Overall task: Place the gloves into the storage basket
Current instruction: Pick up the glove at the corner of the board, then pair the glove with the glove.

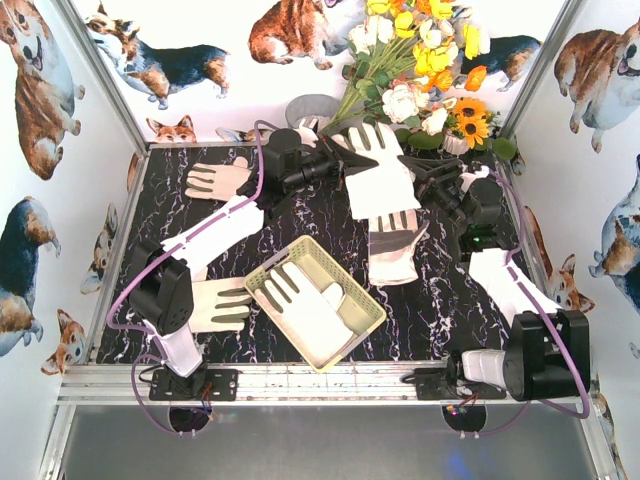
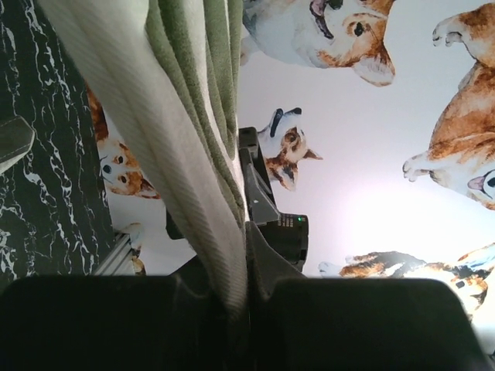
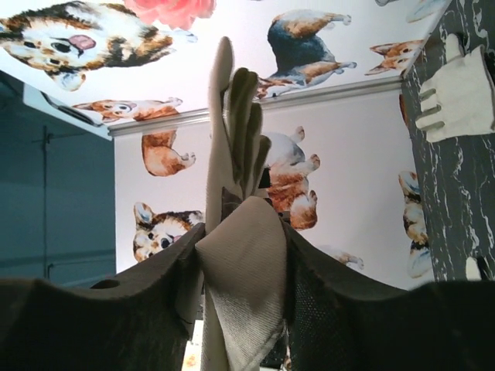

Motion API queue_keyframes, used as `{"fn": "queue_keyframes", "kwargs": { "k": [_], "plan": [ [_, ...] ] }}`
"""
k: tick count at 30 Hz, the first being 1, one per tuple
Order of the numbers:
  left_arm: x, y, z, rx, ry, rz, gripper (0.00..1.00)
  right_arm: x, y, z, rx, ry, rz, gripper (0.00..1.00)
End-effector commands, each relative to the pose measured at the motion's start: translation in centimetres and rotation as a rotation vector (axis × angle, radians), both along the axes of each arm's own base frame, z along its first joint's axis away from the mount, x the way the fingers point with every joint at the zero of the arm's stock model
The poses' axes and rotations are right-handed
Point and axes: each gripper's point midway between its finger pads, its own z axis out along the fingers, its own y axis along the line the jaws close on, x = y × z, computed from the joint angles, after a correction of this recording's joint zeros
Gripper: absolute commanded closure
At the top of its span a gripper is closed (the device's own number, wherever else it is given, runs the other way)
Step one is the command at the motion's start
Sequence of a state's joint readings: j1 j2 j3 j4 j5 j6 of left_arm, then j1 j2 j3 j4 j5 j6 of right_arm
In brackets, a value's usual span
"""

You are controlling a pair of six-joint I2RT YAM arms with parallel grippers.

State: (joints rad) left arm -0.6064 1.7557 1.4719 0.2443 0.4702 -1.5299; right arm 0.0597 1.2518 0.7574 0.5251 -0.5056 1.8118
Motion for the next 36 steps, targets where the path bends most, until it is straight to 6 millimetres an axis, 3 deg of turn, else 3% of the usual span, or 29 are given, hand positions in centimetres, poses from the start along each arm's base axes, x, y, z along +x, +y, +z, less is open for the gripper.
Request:
{"fn": "queue_keyframes", "kwargs": {
  "k": [1,7,11,16,21,29,36],
  "plan": [
    [-0.4,1.0,1.3,0.0,-0.036,0.014,1.0,-0.8,-0.5,3.2,0.007,-0.136,-0.045,0.65],
    [0.1,0.7,0.2,0.082,-0.063,0.002,1.0,-0.7,-0.6,2.5,-0.033,-0.146,-0.059,0.93],
    [0.8,0.3,-1.6,0.167,-0.123,-0.011,1.0,-0.7,-0.5,1.5,-0.13,-0.159,-0.06,1.0],
    [1.9,-0.5,-5.7,0.392,-0.302,-0.052,1.0,-1.2,-0.3,-1.8,-0.469,-0.141,-0.023,1.0],
    [2.3,-2.5,-11.1,0.488,-0.335,-0.114,1.0,-2.2,-2.2,-5.6,-0.846,-0.096,-0.014,1.0],
    [2.2,-6.5,-17.2,0.537,-0.297,-0.17,1.0,-2.3,-4.1,-11.1,-1.095,-0.028,0.029,1.0],
    [3.1,-7.4,-22.1,0.596,-0.205,-0.137,1.0,-1.4,-6.3,-14.3,-1.265,0.06,0.043,1.0]
  ]
}}
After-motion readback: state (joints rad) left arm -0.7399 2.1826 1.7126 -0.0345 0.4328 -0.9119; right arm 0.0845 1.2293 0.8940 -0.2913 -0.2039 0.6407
